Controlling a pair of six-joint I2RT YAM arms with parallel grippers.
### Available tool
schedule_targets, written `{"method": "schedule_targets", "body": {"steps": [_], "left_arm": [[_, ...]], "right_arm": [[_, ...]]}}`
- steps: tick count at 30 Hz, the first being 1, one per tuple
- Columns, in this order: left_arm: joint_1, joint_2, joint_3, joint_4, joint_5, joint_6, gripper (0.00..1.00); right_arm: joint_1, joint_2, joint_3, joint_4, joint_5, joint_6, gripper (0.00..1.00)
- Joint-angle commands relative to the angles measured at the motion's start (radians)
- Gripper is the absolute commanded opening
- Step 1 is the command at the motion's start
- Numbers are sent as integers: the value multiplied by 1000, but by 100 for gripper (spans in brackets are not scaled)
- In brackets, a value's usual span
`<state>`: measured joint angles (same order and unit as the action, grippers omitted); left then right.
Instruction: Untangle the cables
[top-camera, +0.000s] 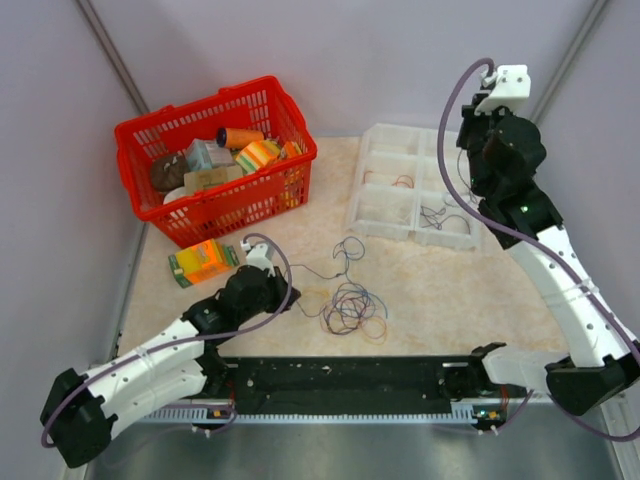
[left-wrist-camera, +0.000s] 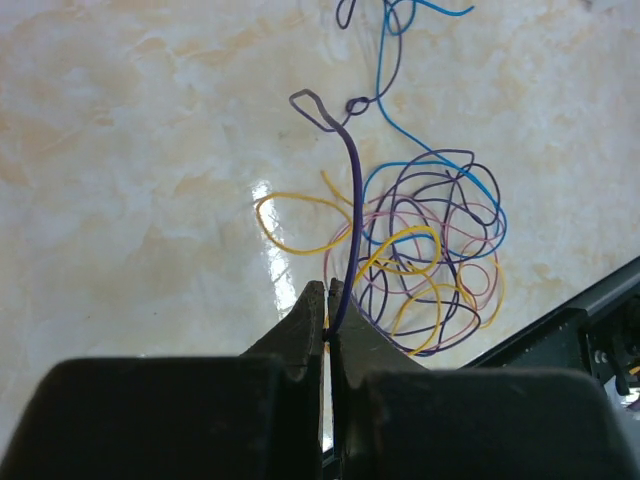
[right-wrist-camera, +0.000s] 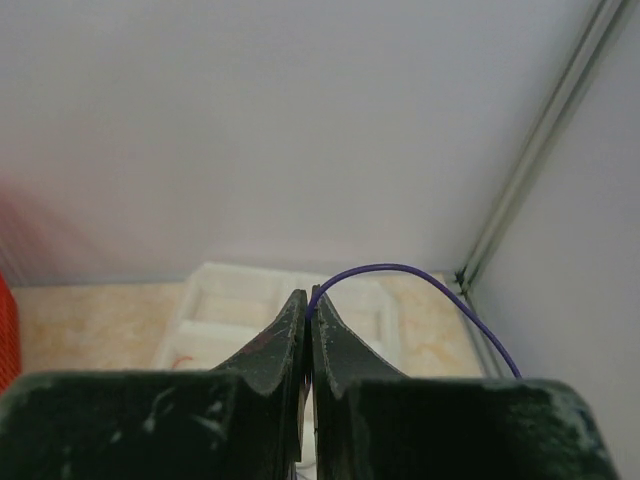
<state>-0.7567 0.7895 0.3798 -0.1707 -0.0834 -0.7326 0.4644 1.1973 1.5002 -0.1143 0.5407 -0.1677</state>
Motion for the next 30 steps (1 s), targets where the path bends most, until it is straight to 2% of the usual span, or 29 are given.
{"method": "schedule_targets", "body": {"steps": [1,2,7,18,30], "left_arm": [[3,-52,54,54,66,48,0],[3,-58,60,53,66,53,0],[3,-61,99,22,51,82,0],[3,-45,116,23,51,84,0],[3,-52,146,17,56,99,0]], "right_arm": [[-76,-70,-86,15,-82,160,0],[-85,-77,-119,13,-99,206,0],[-90,-85,-153,7,-119,220,0],[-110,-70,-86,-2,-145,208,0],[-211,-53,-192,30,-226,272,0]]}}
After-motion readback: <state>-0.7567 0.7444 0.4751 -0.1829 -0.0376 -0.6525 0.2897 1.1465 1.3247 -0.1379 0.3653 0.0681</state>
